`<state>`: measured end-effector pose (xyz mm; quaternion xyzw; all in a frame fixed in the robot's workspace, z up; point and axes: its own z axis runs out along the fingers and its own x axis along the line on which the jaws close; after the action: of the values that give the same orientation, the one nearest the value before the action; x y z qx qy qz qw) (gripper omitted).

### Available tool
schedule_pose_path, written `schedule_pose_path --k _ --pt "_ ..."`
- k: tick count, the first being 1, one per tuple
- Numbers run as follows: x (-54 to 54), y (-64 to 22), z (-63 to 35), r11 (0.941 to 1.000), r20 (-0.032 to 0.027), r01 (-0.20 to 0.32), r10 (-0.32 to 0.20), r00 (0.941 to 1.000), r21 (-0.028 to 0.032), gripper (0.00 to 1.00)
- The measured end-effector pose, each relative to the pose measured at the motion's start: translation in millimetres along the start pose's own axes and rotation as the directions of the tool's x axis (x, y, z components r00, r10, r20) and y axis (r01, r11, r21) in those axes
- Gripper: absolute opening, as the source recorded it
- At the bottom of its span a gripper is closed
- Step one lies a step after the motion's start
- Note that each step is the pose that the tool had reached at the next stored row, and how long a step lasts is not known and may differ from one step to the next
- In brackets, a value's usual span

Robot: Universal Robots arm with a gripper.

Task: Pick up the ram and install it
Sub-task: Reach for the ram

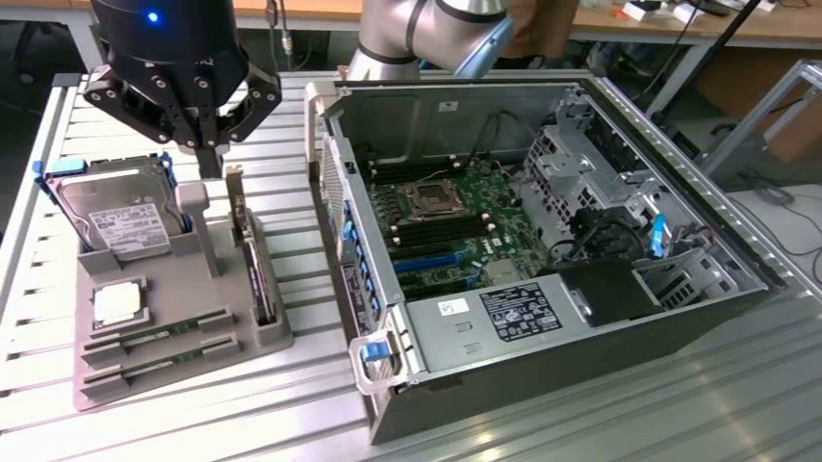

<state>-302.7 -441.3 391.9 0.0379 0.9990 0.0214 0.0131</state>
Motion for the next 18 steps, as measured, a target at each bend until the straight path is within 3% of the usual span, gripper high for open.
schedule_pose_path --k 18 --pt "-0.9 -12.3 -0.5 1.0 0.0 0.0 0.0 1.0 0.0001 0.1"
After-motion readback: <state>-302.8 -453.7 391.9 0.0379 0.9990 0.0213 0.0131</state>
